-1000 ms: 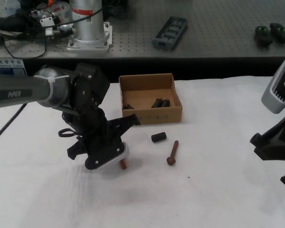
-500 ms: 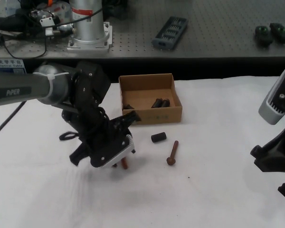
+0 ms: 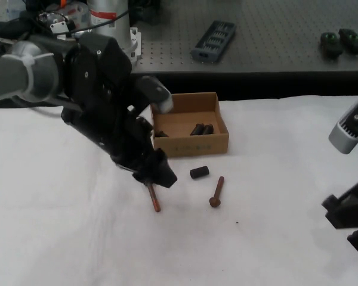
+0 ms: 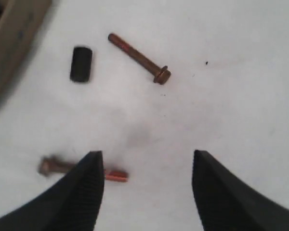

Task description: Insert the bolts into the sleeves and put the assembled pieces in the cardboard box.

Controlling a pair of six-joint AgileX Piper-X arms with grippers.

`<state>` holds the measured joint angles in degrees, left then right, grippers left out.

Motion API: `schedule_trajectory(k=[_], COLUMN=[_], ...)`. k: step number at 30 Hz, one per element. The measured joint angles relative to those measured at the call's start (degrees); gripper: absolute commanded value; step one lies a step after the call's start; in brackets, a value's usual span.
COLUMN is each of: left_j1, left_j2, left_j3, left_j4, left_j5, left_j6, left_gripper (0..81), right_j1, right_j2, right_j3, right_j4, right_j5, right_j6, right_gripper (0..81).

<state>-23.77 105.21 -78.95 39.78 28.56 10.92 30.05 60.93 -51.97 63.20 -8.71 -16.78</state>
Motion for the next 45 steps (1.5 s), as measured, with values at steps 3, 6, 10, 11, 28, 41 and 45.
schedule_trajectory(k=[3, 6, 10, 11, 28, 41, 45], left_j1=[0.0, 0.0, 0.0, 0.0, -3.42, -4.3, -4.43], left_j2=[0.0, 0.0, 0.0, 0.0, 5.85, 10.59, 10.69], left_j3=[0.0, 0.28, 0.56, 0.56, 0.56, 0.56, 0.56], left_j4=[2.21, 2.97, 2.84, 1.81, -10.33, -14.25, -15.16], left_j5=[0.0, -0.95, -9.41, -11.17, -23.03, -26.59, -29.35], left_j6=[-13.31, -26.18, -43.99, -45.13, -47.18, -47.25, -47.32], left_gripper=[40.7, 36.6, 32.0, 31.9, 31.9, 31.9, 31.8], right_j1=[0.0, 0.0, 0.0, 0.0, 0.0, 0.0, 0.0], right_j2=[0.0, 0.0, 0.0, 0.0, 0.0, 0.0, 0.0], right_j3=[0.0, 0.0, 0.0, 0.0, 0.0, 0.0, 0.0], right_j4=[2.44, 4.58, 5.26, 5.26, 5.37, 5.58, 5.58], right_j5=[0.0, 0.0, 0.0, 0.0, 0.0, 0.0, 0.0], right_j6=[1.35, 1.54, 1.64, 1.64, 1.64, 1.64, 1.64], right_gripper=[2.8, 2.8, 2.8, 2.8, 2.8, 2.8, 2.8])
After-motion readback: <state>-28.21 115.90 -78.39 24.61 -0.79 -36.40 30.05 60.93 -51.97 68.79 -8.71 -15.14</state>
